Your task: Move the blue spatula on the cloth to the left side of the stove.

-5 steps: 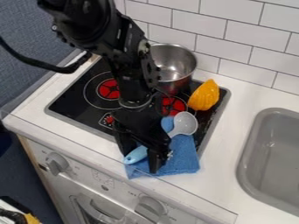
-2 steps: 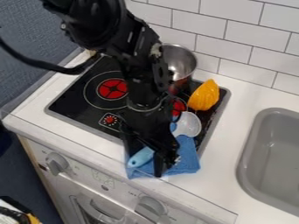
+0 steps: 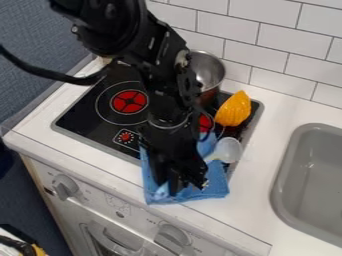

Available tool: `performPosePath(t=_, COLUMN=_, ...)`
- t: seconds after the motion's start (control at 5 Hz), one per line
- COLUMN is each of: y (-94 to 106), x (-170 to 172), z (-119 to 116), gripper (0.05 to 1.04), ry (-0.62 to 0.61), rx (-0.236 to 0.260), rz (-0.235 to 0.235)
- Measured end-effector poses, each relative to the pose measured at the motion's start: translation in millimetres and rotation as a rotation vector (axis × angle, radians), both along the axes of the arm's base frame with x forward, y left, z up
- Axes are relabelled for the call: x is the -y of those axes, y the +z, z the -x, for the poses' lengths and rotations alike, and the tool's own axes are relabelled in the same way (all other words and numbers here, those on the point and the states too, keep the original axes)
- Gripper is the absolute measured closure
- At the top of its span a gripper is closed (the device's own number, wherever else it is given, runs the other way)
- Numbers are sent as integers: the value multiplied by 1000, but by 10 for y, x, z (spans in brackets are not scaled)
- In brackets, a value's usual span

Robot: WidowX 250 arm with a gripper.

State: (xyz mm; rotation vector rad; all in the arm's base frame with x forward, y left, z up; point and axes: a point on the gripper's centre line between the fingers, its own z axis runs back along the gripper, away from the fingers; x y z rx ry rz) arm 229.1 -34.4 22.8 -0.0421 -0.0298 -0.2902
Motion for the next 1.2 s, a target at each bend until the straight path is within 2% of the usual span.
performPosePath(t=0.2, y=-2, x=-1, z=2, gripper=891, ry=7, rx=-3, rz=-9)
performPosePath(t=0.4, y=-52, x=-4, z=23, gripper=645, ry=10, rx=-27, rz=-18)
performPosePath(t=0.6, y=-67, x=-8, z=11, gripper=360, ry=8, rx=-31, rz=-21)
performPosePath(t=0.8, y=-81, x=-10, z=14, gripper=172, ry=9, rx=-36, rz=-23)
performPosePath(t=1.2, y=-113, x=1, z=30, gripper=752, ry=14, rx=-48, rz=-34)
